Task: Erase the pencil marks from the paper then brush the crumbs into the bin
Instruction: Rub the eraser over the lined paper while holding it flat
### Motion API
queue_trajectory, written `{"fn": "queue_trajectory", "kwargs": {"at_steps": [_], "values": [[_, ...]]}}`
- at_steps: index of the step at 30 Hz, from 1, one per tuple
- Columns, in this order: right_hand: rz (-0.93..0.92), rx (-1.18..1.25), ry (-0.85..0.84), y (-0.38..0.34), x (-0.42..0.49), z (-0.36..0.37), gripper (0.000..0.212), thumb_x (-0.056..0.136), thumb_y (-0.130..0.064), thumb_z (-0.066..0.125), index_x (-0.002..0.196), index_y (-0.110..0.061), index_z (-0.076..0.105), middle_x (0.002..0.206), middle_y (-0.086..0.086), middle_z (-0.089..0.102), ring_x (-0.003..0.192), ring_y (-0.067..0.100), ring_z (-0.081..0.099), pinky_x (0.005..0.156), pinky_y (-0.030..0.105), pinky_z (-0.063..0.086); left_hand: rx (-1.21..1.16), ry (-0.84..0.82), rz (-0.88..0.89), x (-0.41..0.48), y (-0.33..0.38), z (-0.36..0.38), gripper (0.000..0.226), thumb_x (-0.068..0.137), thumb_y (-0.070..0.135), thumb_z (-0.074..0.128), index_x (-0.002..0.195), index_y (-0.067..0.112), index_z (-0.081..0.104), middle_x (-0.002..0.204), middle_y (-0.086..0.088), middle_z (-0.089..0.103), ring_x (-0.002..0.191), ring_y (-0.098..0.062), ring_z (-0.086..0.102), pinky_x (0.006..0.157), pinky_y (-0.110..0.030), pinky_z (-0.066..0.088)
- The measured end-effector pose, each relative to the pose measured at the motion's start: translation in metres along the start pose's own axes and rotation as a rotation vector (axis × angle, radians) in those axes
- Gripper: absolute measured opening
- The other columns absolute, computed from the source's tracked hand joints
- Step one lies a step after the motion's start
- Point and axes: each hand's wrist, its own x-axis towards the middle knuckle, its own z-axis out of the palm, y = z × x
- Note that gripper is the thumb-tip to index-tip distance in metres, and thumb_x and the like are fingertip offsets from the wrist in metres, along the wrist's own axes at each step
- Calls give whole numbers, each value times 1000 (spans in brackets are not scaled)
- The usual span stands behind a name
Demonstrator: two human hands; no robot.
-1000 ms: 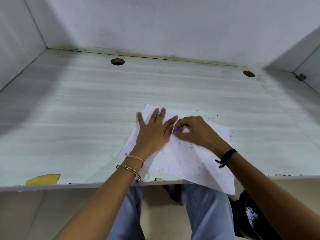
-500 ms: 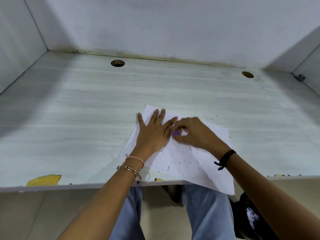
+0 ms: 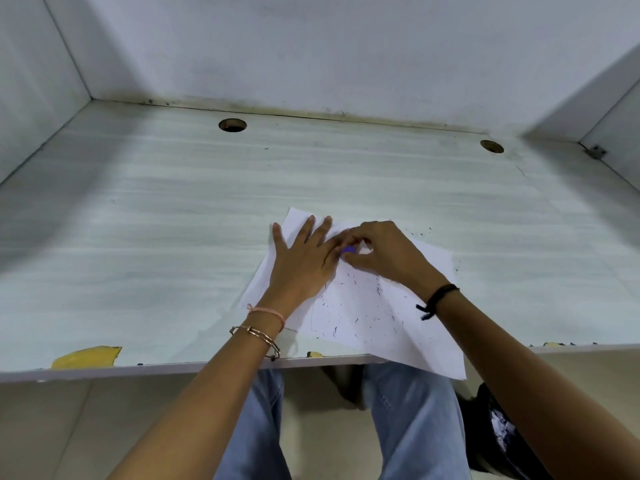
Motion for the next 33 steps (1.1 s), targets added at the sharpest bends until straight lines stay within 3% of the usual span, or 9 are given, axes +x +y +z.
{"fn": "queue_trajectory", "kwargs": {"at_steps": [3, 6, 11, 16, 21, 25, 26, 30, 33], "values": [[-51, -5, -59, -4, -7, 3, 4, 79, -15, 70, 83, -16, 72, 68, -16, 59, 64, -4, 50, 60, 9, 37, -48, 26, -28, 0, -1, -1, 57, 97, 47, -4, 153, 41, 8, 163, 8, 3, 150, -17, -1, 109, -69, -1], [-36, -3, -228, -1, -11, -7, 4, 79, -19, 72, 82, -22, 73, 73, -11, 66, 60, 4, 47, 58, 16, 38, -80, 22, -30, 0, 1, -1, 48, 105, 41, 13, 153, 42, 7, 163, 10, 0, 150, -12, -4, 109, -68, -4], [-12, -22, -4, 1, 3, -1, 4, 80, -18, 71, 83, -21, 71, 74, -9, 62, 60, -1, 47, 59, 14, 33, 17, -9, -16, 0, 1, -2, 50, 105, 41, 11, 152, 38, -5, 163, 8, -8, 150, -12, -7, 110, -69, 0], [-36, -16, -298, 3, -4, -12, 6, 77, -22, 74, 83, -24, 74, 79, -9, 68, 62, 5, 47, 60, 18, 39, -48, 11, -37, 0, 3, -1, 49, 105, 41, 12, 153, 40, 3, 163, 10, -3, 150, -12, -5, 110, -68, -3], [-37, -65, -43, -2, 9, -1, 8, 79, -16, 70, 86, -18, 73, 78, -3, 65, 61, 1, 45, 61, 22, 36, 42, -5, -6, -2, 0, -2, 59, 95, 42, -1, 154, 35, -3, 163, 5, -6, 150, -16, -4, 109, -70, 2], [-44, -35, -311, 2, 1, -14, 6, 77, -22, 73, 81, -26, 74, 78, -10, 68, 63, 7, 50, 63, 22, 42, -35, 21, -37, -1, 3, -2, 49, 105, 40, 12, 153, 39, 3, 163, 9, -2, 150, -13, -4, 110, -67, -3], [-28, -43, -312, 4, 4, -16, 6, 76, -23, 74, 80, -27, 74, 77, -11, 67, 63, 6, 49, 63, 24, 42, -30, 25, -35, -2, 3, -2, 49, 105, 40, 13, 153, 39, 3, 163, 9, -2, 150, -13, -4, 110, -67, -3], [-28, -51, -48, 2, 13, -5, 4, 78, -19, 73, 81, -21, 72, 72, -13, 60, 60, 1, 46, 61, 21, 36, 23, 10, -14, -2, 1, -2, 50, 105, 39, 13, 154, 36, 0, 163, 6, -4, 150, -14, -5, 110, -69, 1], [-66, -27, -218, 1, 4, -9, 4, 77, -20, 74, 79, -23, 74, 74, -9, 65, 61, 9, 49, 58, 20, 39, -16, 18, -25, -1, 1, -1, 50, 105, 41, 10, 154, 37, 2, 163, 7, -3, 150, -14, -4, 109, -69, -1]]}}
